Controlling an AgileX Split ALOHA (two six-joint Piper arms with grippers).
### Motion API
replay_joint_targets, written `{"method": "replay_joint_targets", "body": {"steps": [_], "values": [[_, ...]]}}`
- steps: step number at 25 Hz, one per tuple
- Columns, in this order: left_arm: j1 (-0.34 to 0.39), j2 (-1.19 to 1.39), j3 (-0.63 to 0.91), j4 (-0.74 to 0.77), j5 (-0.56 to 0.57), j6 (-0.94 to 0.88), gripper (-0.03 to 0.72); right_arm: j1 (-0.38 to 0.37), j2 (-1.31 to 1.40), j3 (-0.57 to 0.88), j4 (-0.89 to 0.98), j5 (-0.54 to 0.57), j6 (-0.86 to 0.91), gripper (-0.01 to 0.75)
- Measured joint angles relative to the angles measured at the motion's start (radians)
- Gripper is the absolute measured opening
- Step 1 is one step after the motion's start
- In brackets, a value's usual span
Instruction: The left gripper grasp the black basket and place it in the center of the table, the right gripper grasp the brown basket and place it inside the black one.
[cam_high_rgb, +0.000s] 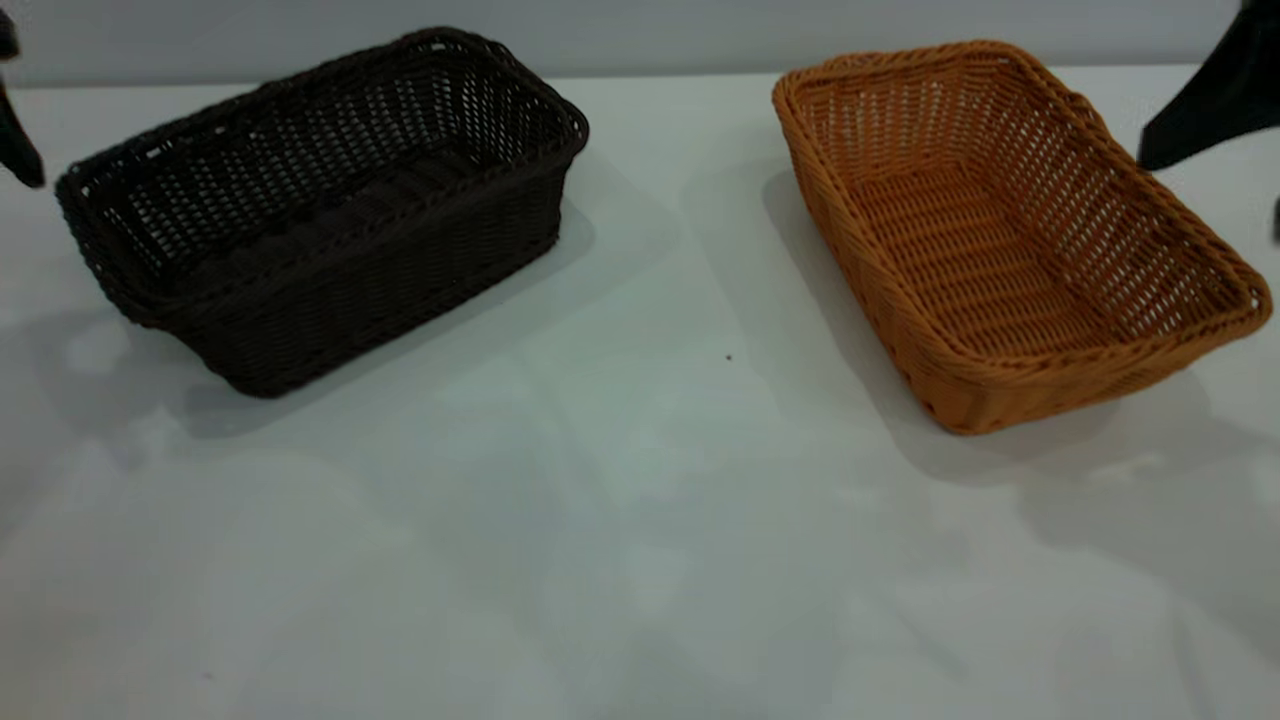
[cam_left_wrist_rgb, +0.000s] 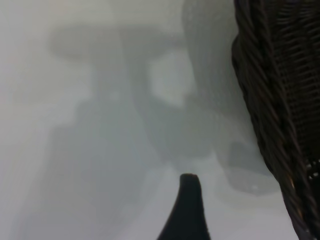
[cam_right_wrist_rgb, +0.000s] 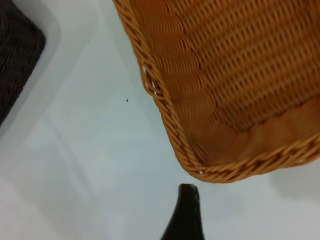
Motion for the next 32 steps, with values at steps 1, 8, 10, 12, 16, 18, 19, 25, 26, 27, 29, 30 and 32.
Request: {"method": "replay_joint_targets", "body": {"steps": [1,8,10,12,16,18,19,25,26,27,29,30,32], "values": [[0.000,0.013,-0.006,-0.004,-0.005,-0.001,0.589,0.000,0.033,0.000,0.042,-0.007,0.010,0.586],[0.000,0.032,-0.011,-0.026,-0.050,-0.002,0.589,0.000,0.290,-0.008,0.434,-0.032,0.034,0.570],[0.000,0.032,-0.011,-0.026,-0.054,-0.002,0.589,0.000,0.342,-0.008,0.538,-0.035,0.022,0.569],[0.000,0.032,-0.011,-0.026,-0.057,-0.002,0.589,0.000,0.386,-0.010,0.643,-0.033,-0.006,0.569],[0.000,0.032,-0.012,-0.026,-0.068,-0.002,0.589,0.000,0.449,-0.038,0.763,-0.027,-0.058,0.567],[0.000,0.036,-0.012,-0.026,-0.074,-0.002,0.589,0.000,0.479,-0.066,0.771,-0.017,-0.055,0.566],[0.000,0.042,-0.012,-0.026,-0.079,-0.002,0.589,0.000,0.494,-0.082,0.773,-0.012,-0.050,0.565],[0.000,0.104,-0.012,-0.043,-0.108,-0.003,0.589,0.000,0.535,-0.128,0.777,-0.006,-0.040,0.565],[0.000,0.111,-0.012,-0.048,-0.120,-0.003,0.589,0.000,0.536,-0.129,0.777,-0.006,-0.040,0.565],[0.000,0.119,-0.012,-0.056,-0.128,-0.003,0.589,0.000,0.536,-0.130,0.777,-0.006,-0.039,0.565],[0.000,0.125,-0.013,-0.074,-0.146,-0.003,0.589,0.000,0.536,-0.130,0.778,-0.006,-0.039,0.565],[-0.001,0.127,-0.013,-0.077,-0.149,-0.003,0.589,0.000,0.536,-0.130,0.778,-0.006,-0.039,0.565],[-0.008,0.127,-0.013,-0.079,-0.155,-0.004,0.589,0.000,0.536,-0.130,0.778,-0.007,-0.039,0.565]]}}
